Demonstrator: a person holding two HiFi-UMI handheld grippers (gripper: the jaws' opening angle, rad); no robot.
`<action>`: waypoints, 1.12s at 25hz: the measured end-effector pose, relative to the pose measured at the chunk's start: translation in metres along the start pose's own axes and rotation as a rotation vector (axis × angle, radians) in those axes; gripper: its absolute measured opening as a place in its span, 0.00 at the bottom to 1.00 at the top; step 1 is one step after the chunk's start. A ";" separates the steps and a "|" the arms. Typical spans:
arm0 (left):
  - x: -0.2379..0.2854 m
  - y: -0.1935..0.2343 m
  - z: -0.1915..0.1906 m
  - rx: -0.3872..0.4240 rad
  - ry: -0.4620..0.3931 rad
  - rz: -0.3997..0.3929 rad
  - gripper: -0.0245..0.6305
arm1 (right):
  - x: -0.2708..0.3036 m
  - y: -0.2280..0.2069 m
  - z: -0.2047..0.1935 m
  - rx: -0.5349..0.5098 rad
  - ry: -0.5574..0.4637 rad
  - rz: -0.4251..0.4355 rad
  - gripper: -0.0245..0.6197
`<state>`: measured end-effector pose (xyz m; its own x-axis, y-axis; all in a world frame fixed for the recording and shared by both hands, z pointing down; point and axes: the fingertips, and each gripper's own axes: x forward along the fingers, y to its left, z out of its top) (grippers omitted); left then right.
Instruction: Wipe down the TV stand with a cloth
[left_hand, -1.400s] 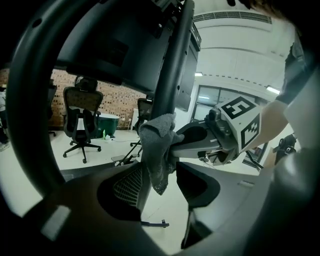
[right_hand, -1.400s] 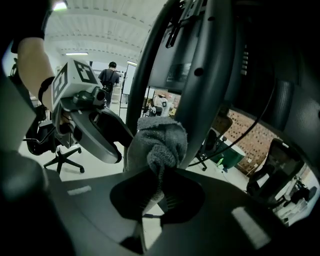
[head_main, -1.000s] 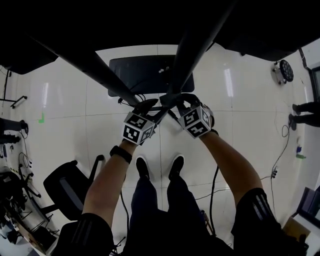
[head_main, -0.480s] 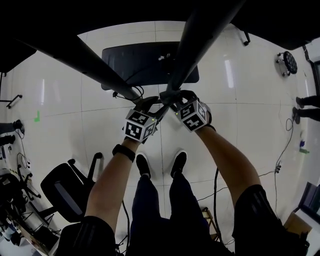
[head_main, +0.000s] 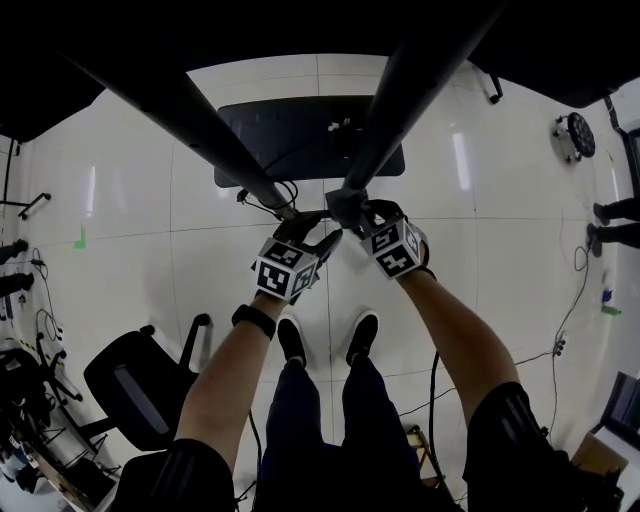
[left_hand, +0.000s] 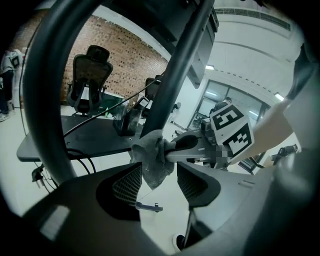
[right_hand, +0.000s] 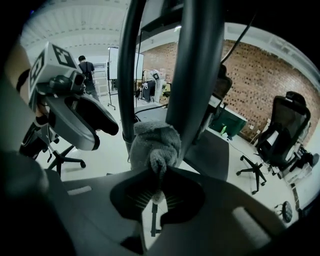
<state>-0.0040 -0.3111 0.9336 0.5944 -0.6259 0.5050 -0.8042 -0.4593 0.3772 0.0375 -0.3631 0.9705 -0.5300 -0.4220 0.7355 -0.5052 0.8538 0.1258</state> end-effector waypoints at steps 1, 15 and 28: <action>-0.007 -0.005 0.003 0.002 -0.007 -0.007 0.41 | -0.011 0.002 0.005 0.031 -0.022 -0.001 0.07; -0.190 -0.116 0.110 0.209 -0.203 -0.084 0.41 | -0.217 0.096 0.149 -0.028 -0.332 0.000 0.07; -0.342 -0.221 0.179 0.389 -0.392 -0.123 0.41 | -0.425 0.139 0.236 0.065 -0.587 -0.037 0.07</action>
<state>-0.0300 -0.1083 0.5383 0.6974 -0.7063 0.1215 -0.7156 -0.6956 0.0638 0.0313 -0.1369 0.5185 -0.7901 -0.5651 0.2376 -0.5615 0.8226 0.0896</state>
